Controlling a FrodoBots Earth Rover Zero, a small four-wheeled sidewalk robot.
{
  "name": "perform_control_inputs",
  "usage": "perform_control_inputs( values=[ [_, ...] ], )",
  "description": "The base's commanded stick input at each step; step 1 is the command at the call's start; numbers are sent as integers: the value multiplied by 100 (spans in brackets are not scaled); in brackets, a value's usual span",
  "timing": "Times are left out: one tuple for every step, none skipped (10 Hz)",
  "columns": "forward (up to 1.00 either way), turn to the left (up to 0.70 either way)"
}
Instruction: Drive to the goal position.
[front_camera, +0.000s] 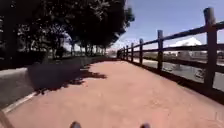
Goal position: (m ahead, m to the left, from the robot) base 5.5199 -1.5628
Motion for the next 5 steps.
perform_control_inputs(
  values=[
    [100, 0],
    [100, 0],
    [100, 0],
    [100, 0],
    [100, 0]
  ],
)
